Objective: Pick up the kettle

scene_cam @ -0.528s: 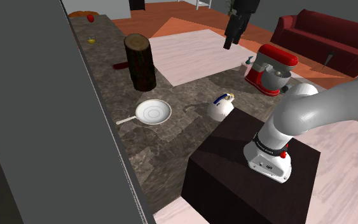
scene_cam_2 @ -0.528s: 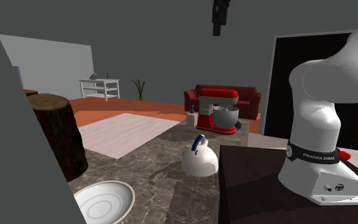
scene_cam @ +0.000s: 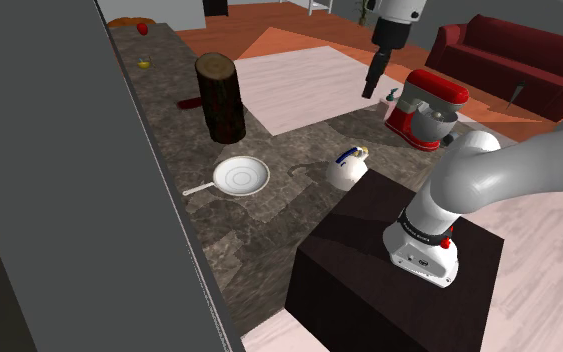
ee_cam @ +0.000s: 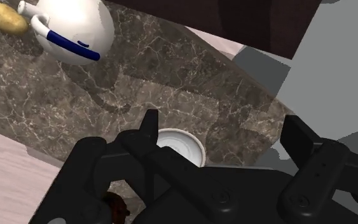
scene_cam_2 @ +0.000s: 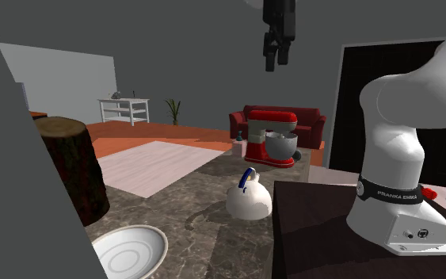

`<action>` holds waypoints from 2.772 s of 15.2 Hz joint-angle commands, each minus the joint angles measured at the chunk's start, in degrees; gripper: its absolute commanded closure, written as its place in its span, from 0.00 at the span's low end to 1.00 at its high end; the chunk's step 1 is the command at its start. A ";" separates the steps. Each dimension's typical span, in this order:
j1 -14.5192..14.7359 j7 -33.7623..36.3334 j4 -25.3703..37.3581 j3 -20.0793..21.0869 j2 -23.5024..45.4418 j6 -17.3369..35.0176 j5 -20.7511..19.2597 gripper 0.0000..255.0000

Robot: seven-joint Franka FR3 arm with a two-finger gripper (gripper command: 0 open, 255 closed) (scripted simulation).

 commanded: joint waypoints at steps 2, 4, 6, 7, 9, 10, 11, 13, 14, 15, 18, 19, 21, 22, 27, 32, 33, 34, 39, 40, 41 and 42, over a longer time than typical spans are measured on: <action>0.15 -7.10 -4.81 -3.82 -1.13 3.26 -3.24 0.00; 0.10 -11.73 -7.29 -6.56 -1.05 5.58 -5.52 0.00; 0.06 -16.35 -9.42 -9.47 -0.46 8.11 -7.92 0.00; 0.04 -18.66 -10.34 -10.97 0.05 9.47 -9.13 0.00; 0.02 -23.30 -11.90 -14.06 1.53 12.38 -11.54 0.00; 0.08 -25.60 -12.53 -15.68 2.48 13.93 -12.74 0.00; 0.16 -27.90 -13.05 -17.31 3.60 15.55 -13.90 0.00; 0.54 -32.50 -13.79 -20.70 6.29 18.98 -16.13 0.00; 0.82 -34.82 -13.99 -22.43 7.86 20.79 -17.13 0.00; 1.18 -37.15 -14.09 -24.18 9.59 22.66 -18.04 0.00; 2.93 -44.28 -13.76 -29.68 15.62 28.57 -20.09 0.00; 3.77 -46.75 -13.44 -31.59 17.90 30.63 -20.45 0.00; 5.95 -51.93 -12.53 -35.61 22.86 34.84 -20.51 0.00; 7.32 -54.71 -11.94 -37.72 25.55 36.98 -20.11 0.00; 17.68 -73.39 -7.87 -49.63 42.15 47.71 -9.79 0.00; 16.73 -104.79 -0.59 -46.02 65.64 52.48 20.97 0.00; 13.88 -107.06 0.55 -43.07 67.43 52.84 22.61 0.00; 12.85 -107.82 0.66 -41.83 68.28 53.39 23.71 0.00; 8.80 -111.82 1.43 -36.66 72.66 55.87 29.53 0.00; 8.04 -112.57 1.63 -35.67 73.51 56.35 30.62 0.00; 7.58 -112.98 1.75 -35.09 73.99 56.62 31.22 0.00; 7.57 -112.97 1.75 -35.08 73.99 56.63 31.22 0.00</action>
